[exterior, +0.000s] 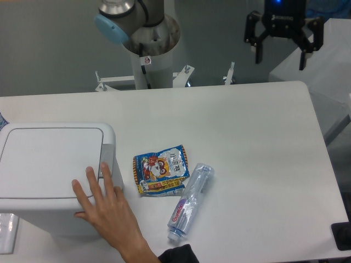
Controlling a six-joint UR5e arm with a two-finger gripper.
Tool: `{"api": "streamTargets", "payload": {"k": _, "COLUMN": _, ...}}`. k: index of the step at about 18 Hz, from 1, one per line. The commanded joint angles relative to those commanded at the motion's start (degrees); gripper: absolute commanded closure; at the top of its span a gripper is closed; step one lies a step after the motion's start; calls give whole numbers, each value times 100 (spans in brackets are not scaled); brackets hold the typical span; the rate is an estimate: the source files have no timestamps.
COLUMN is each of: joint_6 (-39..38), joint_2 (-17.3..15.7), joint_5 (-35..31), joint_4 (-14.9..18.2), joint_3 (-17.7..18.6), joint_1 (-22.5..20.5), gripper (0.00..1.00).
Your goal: Open the trash can
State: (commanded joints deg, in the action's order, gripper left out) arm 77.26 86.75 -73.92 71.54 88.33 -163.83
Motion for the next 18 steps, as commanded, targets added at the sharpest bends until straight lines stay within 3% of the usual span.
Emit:
{"api": "streamTargets", "payload": {"k": 7, "joint_6": -272, "joint_2": -18, "joint_5": 9, "joint_4": -35, "joint_3": -9, "joint_1": 211, "gripper": 0}}
{"api": "streamTargets", "payload": {"k": 18, "joint_6": -1502, "joint_2": 52, "joint_5": 0, "joint_4": -79, "joint_3": -62, "joint_1": 501, "gripper": 0}}
